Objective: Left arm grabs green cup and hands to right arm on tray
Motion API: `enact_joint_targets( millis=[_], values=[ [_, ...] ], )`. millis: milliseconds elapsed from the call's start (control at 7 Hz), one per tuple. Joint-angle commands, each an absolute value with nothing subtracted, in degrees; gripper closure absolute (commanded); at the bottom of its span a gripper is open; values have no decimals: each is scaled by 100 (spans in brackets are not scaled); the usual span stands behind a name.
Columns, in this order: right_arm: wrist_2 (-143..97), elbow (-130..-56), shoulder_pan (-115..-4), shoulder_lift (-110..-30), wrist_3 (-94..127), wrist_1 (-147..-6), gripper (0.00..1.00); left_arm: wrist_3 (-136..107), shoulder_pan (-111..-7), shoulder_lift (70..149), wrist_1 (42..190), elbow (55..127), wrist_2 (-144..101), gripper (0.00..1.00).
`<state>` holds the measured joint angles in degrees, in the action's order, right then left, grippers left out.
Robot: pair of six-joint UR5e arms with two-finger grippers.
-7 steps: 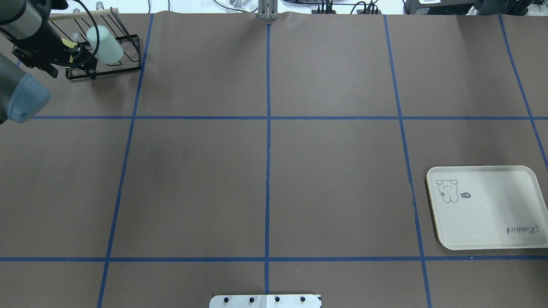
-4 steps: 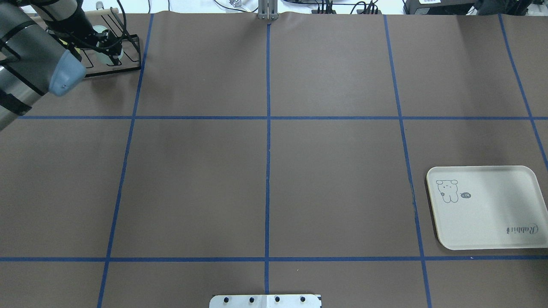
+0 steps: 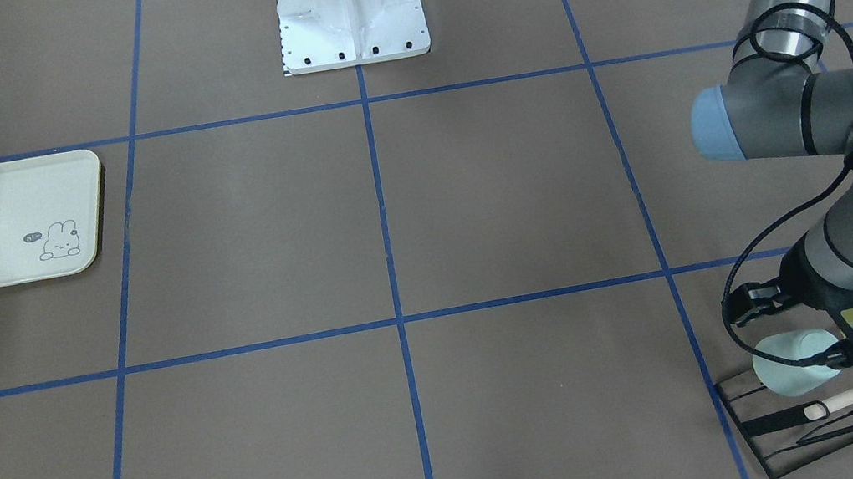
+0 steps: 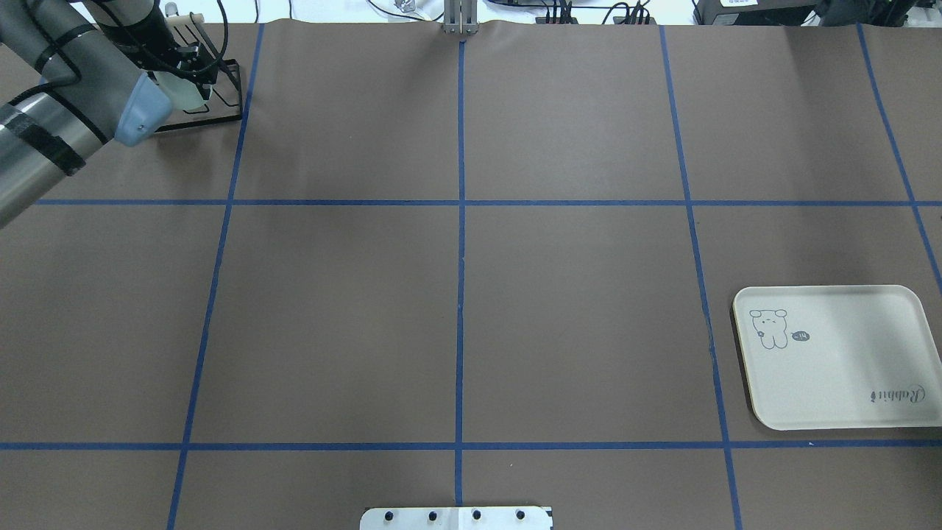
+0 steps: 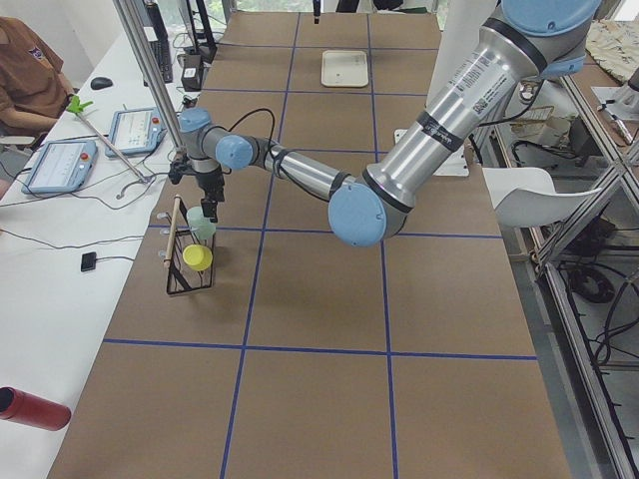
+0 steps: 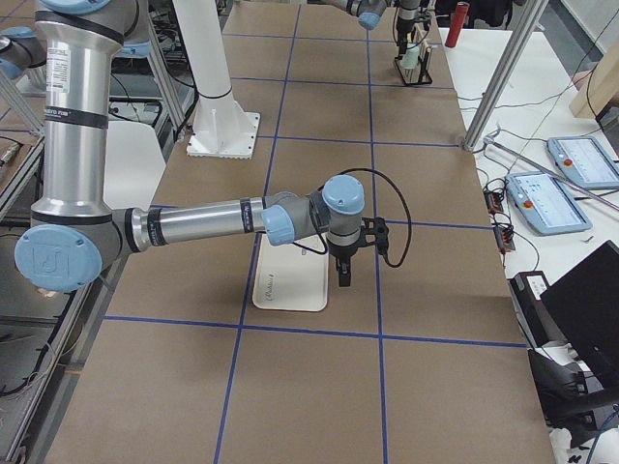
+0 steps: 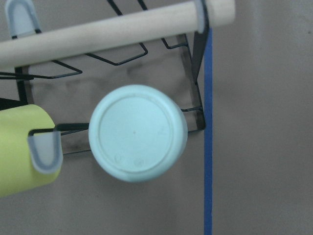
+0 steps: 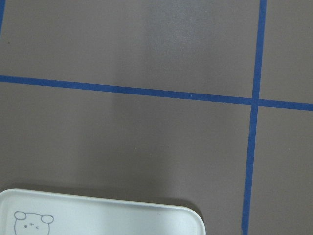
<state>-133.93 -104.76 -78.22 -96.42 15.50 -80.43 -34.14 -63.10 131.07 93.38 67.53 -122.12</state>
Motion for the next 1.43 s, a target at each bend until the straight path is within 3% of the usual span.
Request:
enact_joint_targets(
  millis=[0,1286],
  values=[
    [-13395,-10477,-7822,-9642,1547,-7998,0,-3401,-6328,13157,9519,6522,-12129,2],
    [-13386,-10477,-7822,-9650,1538,-7998,0,-3401,-6363,13552,9641,5933,-11875,5]
  ],
)
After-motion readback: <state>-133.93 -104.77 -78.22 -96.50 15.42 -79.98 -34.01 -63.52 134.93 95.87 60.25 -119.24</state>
